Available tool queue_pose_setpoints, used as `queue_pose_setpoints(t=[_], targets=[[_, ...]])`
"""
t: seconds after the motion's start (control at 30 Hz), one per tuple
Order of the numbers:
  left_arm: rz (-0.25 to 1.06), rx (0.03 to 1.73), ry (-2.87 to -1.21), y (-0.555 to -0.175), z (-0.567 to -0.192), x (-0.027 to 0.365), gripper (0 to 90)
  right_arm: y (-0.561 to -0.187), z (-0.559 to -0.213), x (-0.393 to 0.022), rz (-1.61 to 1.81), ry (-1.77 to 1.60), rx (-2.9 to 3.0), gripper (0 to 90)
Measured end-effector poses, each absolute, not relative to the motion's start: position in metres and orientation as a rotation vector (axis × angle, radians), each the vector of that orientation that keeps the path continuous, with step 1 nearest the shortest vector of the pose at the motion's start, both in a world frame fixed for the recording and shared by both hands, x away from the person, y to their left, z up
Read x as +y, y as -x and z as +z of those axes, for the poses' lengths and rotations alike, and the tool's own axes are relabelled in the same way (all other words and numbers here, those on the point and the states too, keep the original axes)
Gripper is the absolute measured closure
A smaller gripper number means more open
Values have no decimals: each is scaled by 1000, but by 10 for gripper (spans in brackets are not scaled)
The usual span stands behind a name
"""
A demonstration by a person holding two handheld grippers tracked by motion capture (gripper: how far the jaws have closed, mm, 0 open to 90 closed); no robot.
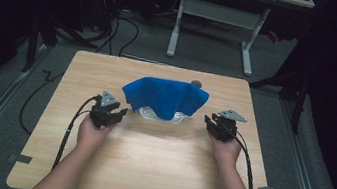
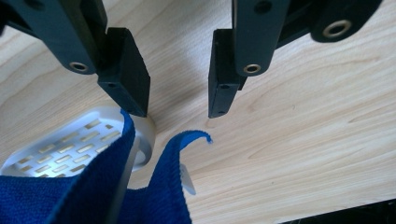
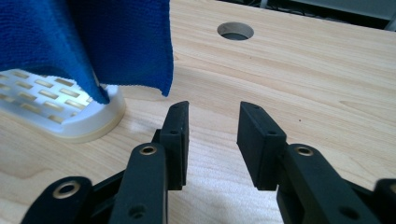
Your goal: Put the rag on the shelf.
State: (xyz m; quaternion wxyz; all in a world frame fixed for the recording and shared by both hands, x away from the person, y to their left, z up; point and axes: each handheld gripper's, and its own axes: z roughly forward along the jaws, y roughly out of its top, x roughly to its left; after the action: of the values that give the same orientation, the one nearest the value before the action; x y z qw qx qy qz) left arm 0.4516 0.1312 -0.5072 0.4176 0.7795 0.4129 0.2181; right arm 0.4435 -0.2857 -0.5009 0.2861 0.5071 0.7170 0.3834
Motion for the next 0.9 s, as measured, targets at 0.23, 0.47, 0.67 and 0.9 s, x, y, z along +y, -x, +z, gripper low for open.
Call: queue_pose_setpoints(t=[0.23,0.47,0.67,0.9], targets=[[543,1032,-1950,-432,-508,138,571,-426,-497,-289,1030,-1332,1920,600],[522,1026,-1948,-402,-511,146,538,-397,-488,-280,1027,-1240,1926,537],[501,1008,-1945,-374,-512,149,517,-366,-488,-273,1072,-1216,1919,461],[425,969,-1957,-335,-518,144,486,-327,-498,-265,1072,-1182,1958,411]])
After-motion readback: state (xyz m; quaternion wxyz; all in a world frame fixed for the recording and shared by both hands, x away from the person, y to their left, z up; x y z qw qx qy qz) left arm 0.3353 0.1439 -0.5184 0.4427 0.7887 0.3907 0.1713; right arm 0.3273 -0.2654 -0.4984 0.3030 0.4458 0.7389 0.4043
